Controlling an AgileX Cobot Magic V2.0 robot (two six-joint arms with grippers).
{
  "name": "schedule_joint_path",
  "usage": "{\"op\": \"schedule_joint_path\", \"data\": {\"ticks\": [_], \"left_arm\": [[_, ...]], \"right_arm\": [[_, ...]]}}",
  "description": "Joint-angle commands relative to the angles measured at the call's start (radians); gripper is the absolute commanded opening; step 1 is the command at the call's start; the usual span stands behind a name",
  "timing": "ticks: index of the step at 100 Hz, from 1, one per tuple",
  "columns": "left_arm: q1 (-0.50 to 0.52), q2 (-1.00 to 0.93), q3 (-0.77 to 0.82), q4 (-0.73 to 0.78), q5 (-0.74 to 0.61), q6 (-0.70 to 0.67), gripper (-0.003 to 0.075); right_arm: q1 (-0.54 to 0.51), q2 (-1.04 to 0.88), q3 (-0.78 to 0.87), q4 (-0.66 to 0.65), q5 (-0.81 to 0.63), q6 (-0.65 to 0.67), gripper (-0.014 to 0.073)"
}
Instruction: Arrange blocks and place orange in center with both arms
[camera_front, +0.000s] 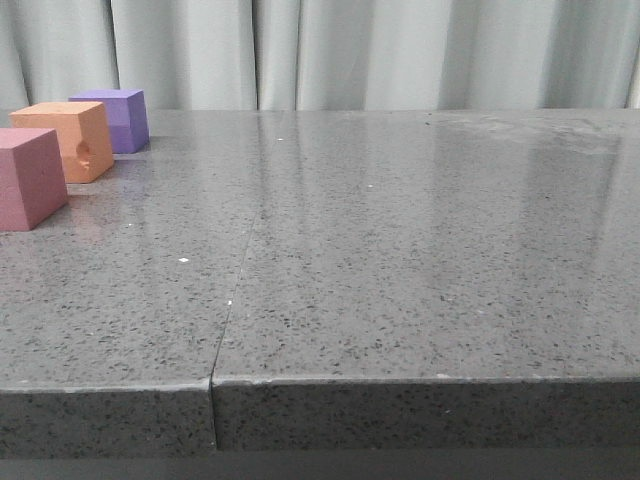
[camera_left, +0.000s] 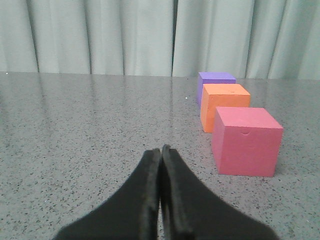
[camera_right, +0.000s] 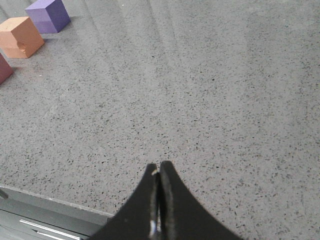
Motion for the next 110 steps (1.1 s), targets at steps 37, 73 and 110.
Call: {"op": "schedule_joint_path", "data": {"ticks": [37,73,110], "left_arm": [[0.003,-0.029,0.039,-0.004,-0.076,0.001,-0.002],[0.003,-0.029,0.039,-0.004,-0.076,0.001,-0.002],[0.003,-0.029,0.039,-0.004,-0.076,0.001,-0.002]], "right_arm": [[-0.004,0.009,-0.025,-0.017,-0.077,-0.006,-0.0067],[-0.004,0.009,-0.025,-0.017,-0.077,-0.006,-0.0067],[-0.004,0.009,-0.025,-0.018,-0.107,-0.006,-0.0067]]}}
